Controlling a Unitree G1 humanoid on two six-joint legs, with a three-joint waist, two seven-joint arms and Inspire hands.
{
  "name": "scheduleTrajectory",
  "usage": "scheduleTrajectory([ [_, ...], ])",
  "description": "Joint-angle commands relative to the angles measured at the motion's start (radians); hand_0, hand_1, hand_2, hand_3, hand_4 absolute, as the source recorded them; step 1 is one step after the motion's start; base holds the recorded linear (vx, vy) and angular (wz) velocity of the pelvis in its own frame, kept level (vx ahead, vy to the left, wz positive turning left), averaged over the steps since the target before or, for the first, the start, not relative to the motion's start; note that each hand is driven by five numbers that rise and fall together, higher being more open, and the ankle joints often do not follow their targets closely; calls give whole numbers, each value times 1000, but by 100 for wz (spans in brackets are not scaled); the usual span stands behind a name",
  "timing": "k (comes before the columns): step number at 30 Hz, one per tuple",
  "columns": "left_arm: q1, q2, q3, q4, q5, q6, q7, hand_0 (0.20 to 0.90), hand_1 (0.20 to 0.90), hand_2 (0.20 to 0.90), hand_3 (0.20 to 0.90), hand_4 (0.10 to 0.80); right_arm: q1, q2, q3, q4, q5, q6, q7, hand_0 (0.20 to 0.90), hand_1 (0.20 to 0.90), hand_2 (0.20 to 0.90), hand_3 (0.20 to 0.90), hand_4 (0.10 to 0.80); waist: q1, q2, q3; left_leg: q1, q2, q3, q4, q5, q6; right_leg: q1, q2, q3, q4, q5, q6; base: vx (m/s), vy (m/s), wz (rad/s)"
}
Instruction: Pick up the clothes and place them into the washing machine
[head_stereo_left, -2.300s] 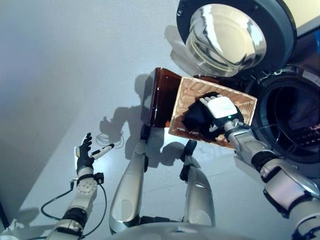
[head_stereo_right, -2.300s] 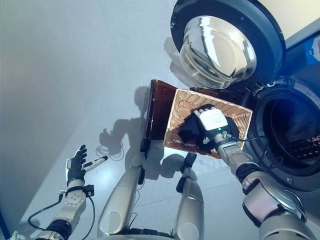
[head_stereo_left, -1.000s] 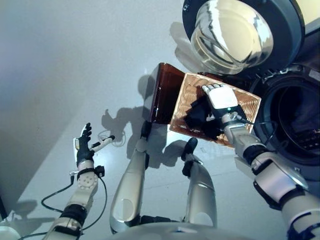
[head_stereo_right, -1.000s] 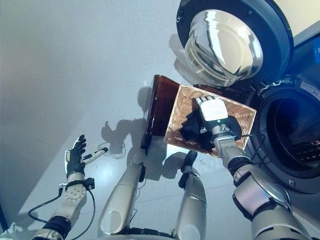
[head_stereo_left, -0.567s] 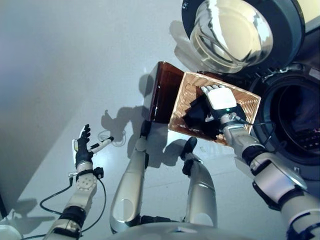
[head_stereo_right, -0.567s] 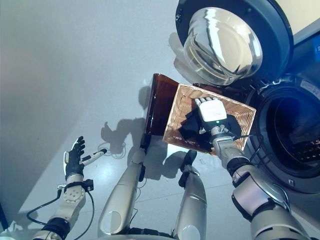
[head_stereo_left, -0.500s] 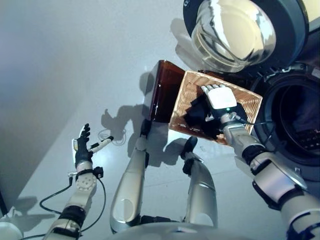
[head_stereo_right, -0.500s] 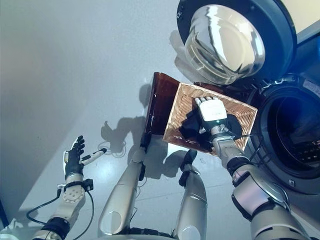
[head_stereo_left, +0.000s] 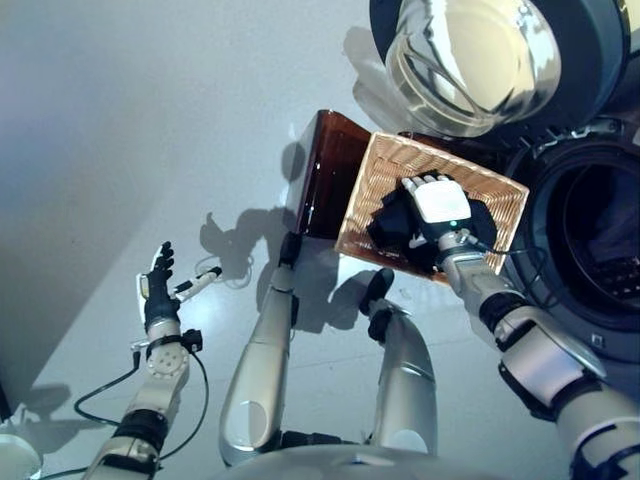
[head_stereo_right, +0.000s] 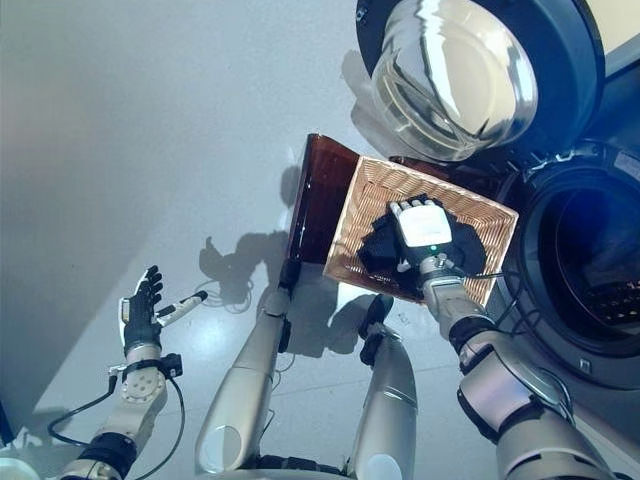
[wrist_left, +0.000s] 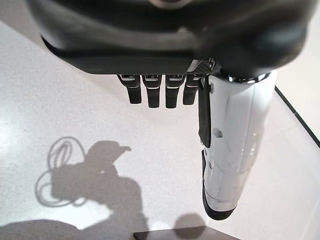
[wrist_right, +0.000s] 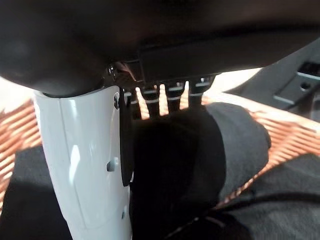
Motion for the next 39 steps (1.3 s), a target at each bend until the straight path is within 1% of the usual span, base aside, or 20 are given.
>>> scheduleTrajectory([
  [1,70,60,57,-60,1,-48,60,900,900,900,900,800,18,-34,-30,-17,22,19,-52,900,900,900,900,800,1,23,-26,-66,-34,21,126,-135,-8,39,46,11,2,-52,-10,11,10,4],
  [8,83,61,60,-78,5,-48,67,900,900,900,900,800,16,-33,-28,6,10,31,-55,900,900,900,900,800,1,41,-25,-95,-38,22,157,-146,-5,6,46,20,48,-74,-14,0,0,0],
  [9,85,59,55,-78,5,-47,65,900,900,900,900,800,23,-31,-34,17,8,35,-61,650,650,650,650,622,0,45,-25,-99,-40,23,162,-148,-5,4,44,22,53,-77,-15,0,0,0],
  [10,89,60,54,-79,7,-47,64,900,900,900,900,800,21,-32,-35,23,6,39,-61,200,200,200,200,300,1,48,-25,-101,-41,23,164,-149,-4,1,43,21,59,-80,-15,0,0,0],
  [15,100,60,56,-89,12,-46,68,900,900,900,900,800,14,-30,-45,39,3,54,-70,200,200,200,200,300,1,63,-23,-104,-44,28,169,-151,-1,-8,36,25,72,-82,-14,16,16,4],
  [26,97,63,59,-95,14,-49,67,900,900,900,900,800,1,-44,-65,16,8,61,-83,200,200,200,200,300,-2,72,-29,-49,-44,36,104,-131,1,31,36,33,22,-59,-9,1,1,0],
  [38,80,60,40,-53,7,-39,30,900,900,900,900,800,-39,-114,-130,-16,57,54,-96,200,200,200,200,300,-16,91,-51,83,-35,67,1,-89,7,141,38,55,-92,-4,6,-14,6,-13],
  [39,85,58,38,-78,5,-38,22,900,900,900,900,800,-34,-121,-140,-44,64,47,-97,200,200,200,200,300,-20,100,-56,94,-30,76,-28,-48,13,147,41,52,-121,36,3,-73,41,-18],
])
